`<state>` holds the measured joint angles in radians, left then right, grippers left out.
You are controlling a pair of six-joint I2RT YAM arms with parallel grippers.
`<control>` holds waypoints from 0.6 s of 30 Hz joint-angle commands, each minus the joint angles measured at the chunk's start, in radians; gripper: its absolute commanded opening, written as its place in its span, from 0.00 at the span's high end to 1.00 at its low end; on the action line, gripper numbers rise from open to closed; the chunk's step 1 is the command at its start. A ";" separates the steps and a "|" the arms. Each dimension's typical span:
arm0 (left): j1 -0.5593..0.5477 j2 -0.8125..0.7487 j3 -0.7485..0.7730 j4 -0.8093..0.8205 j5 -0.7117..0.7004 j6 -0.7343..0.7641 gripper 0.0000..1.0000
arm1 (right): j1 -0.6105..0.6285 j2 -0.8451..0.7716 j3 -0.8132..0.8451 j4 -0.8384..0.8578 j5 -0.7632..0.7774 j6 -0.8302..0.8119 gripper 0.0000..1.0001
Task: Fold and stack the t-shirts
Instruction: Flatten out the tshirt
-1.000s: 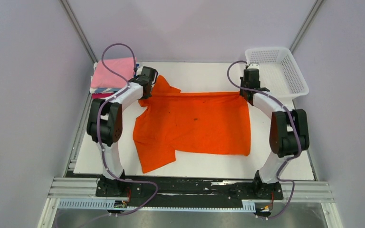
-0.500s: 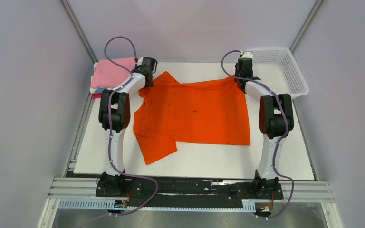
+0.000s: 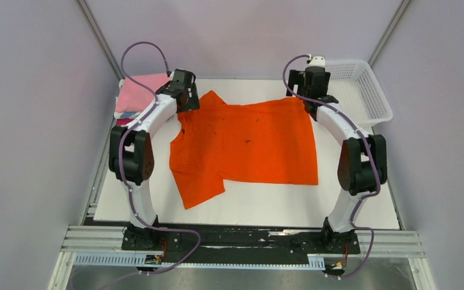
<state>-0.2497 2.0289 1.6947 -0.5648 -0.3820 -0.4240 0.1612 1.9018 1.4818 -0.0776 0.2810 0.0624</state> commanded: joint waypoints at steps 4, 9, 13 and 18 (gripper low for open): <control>-0.115 -0.358 -0.247 -0.092 0.007 -0.132 0.00 | 0.008 -0.339 -0.206 -0.003 -0.145 0.228 0.00; -0.192 -0.595 -0.499 -0.167 0.054 -0.255 0.00 | -0.005 -0.551 -0.418 -0.013 -0.070 0.440 0.00; -0.250 -0.759 -0.686 -0.246 0.098 -0.359 0.00 | -0.022 -0.679 -0.541 -0.019 -0.110 0.503 0.00; -0.338 -0.852 -0.846 -0.339 0.153 -0.504 0.00 | -0.023 -0.784 -0.651 -0.023 -0.091 0.511 0.00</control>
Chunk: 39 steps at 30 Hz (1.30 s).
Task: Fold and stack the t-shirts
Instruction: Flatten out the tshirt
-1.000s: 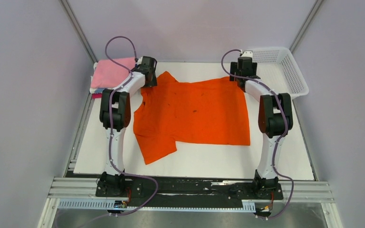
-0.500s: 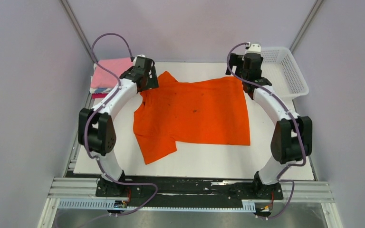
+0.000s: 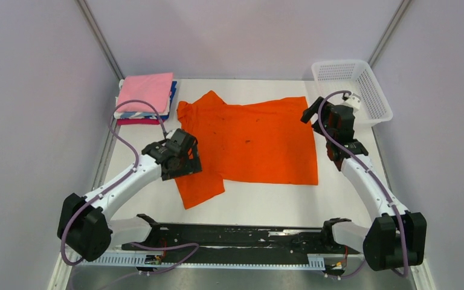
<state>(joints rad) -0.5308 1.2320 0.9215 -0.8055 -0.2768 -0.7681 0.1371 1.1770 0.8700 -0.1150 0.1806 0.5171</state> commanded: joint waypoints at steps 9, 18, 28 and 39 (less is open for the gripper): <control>-0.152 -0.083 -0.259 -0.054 0.131 -0.297 0.22 | 0.002 -0.082 -0.054 -0.021 0.084 0.053 0.00; -0.153 -0.073 -0.335 0.029 0.140 -0.310 0.35 | 0.001 -0.071 -0.054 -0.040 0.119 0.046 0.00; -0.153 -0.008 -0.323 0.039 0.145 -0.274 0.50 | 0.002 -0.043 -0.040 -0.057 0.146 0.035 0.00; -0.153 0.090 -0.326 0.106 0.164 -0.256 0.72 | 0.001 -0.052 -0.042 -0.072 0.184 0.034 0.00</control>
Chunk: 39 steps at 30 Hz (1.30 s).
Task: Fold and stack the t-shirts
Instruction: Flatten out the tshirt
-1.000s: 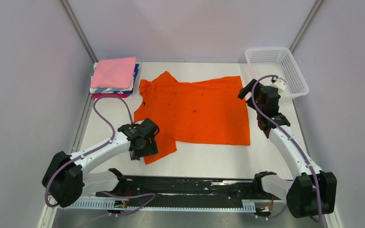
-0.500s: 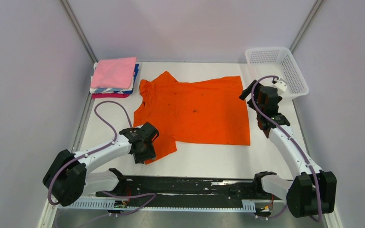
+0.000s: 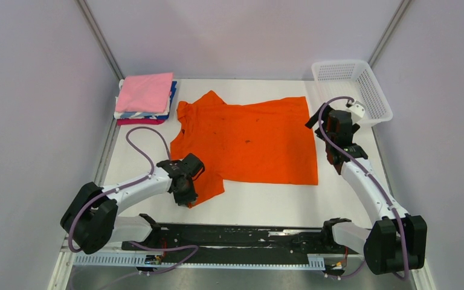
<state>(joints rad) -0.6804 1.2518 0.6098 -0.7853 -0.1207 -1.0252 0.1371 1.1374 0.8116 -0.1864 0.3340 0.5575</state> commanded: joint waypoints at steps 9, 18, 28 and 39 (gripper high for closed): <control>-0.004 0.077 -0.012 0.101 0.016 0.033 1.00 | 0.001 -0.083 -0.002 -0.180 0.035 0.122 0.00; -0.005 -0.008 0.040 0.028 -0.029 0.119 1.00 | 0.001 -0.237 -0.134 -0.529 -0.019 0.232 0.00; -0.004 -0.006 0.044 0.060 -0.022 0.155 1.00 | 0.001 -0.212 -0.251 -0.534 -0.080 0.294 0.26; -0.004 -0.007 0.016 0.079 -0.030 0.135 1.00 | 0.001 -0.020 -0.250 -0.417 -0.136 0.249 0.48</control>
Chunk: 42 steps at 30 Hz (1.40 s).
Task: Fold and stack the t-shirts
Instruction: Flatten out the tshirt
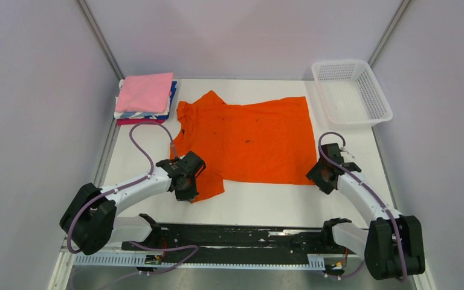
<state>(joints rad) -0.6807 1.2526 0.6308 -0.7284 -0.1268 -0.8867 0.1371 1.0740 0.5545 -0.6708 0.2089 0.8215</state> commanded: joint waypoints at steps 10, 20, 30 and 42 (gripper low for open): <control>-0.003 -0.019 -0.014 0.019 -0.026 -0.017 1.00 | 0.001 0.117 0.000 0.119 -0.025 -0.026 0.63; -0.004 -0.069 0.001 0.013 -0.074 -0.032 1.00 | 0.003 0.150 0.011 0.162 -0.029 -0.055 0.99; -0.003 -0.157 0.269 -0.042 -0.306 0.044 1.00 | 0.002 -0.054 0.188 0.148 -0.046 -0.164 1.00; -0.003 -0.261 0.697 -0.007 -0.510 0.327 1.00 | 0.002 -0.261 0.451 0.170 0.084 -0.224 1.00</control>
<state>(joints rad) -0.6807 1.0267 1.2171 -0.7818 -0.5507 -0.7017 0.1371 0.8581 0.9161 -0.5472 0.2279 0.6395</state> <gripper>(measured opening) 0.008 0.006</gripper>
